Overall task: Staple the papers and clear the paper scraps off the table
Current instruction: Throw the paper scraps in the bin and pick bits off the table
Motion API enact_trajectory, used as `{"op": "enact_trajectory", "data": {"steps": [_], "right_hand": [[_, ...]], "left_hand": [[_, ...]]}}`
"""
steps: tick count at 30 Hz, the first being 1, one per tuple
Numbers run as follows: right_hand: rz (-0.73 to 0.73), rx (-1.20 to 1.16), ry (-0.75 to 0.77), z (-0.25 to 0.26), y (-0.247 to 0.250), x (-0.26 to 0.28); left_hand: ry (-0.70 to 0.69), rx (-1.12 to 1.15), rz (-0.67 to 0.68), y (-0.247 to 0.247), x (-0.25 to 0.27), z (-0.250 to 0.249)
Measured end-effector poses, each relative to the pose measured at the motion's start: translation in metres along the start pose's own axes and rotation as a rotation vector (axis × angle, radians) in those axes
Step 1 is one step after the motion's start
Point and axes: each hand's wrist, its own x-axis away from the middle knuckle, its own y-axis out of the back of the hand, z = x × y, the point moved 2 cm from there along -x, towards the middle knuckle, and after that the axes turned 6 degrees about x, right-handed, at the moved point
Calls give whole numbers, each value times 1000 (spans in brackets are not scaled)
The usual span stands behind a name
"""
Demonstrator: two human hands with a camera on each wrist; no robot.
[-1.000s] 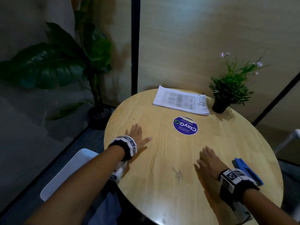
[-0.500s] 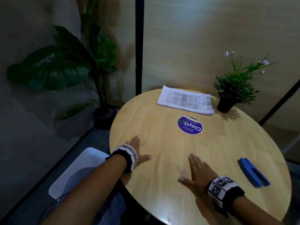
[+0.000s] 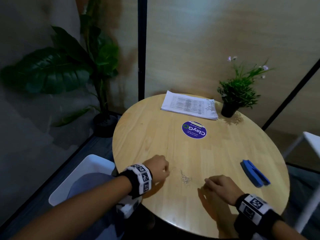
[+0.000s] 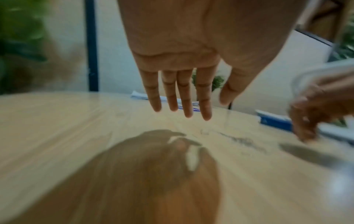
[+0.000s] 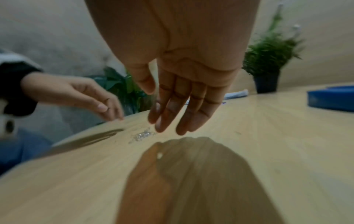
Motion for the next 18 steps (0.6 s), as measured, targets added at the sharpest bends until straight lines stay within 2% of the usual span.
{"op": "enact_trajectory", "data": {"steps": [2, 3, 5, 6, 7, 8, 11, 16, 18], "right_hand": [[60, -151, -97, -10, -4, 4], [139, -193, -153, -13, -9, 6], [350, -303, -229, -12, -26, 10], [420, -336, -244, -10, -34, 10], [439, -353, -251, -5, -39, 9], [430, -374, -241, 2, -43, 7], [355, -450, -229, 26, -48, -9], [191, -486, -230, 53, -39, -45], [101, -386, -216, 52, -32, -60]], "left_hand": [[146, 212, 11, 4, 5, 11], [246, 346, 112, -1, 8, 19], [413, 560, 439, -20, 16, 23], [453, 605, 593, -31, 19, 22], [477, 614, 680, -40, 19, 21], [497, 629, 698, -46, 18, 18], [516, 745, 565, -49, 9, 2], [427, 876, 407, -46, -22, -19], [407, 909, 338, -43, -32, -24]]}}
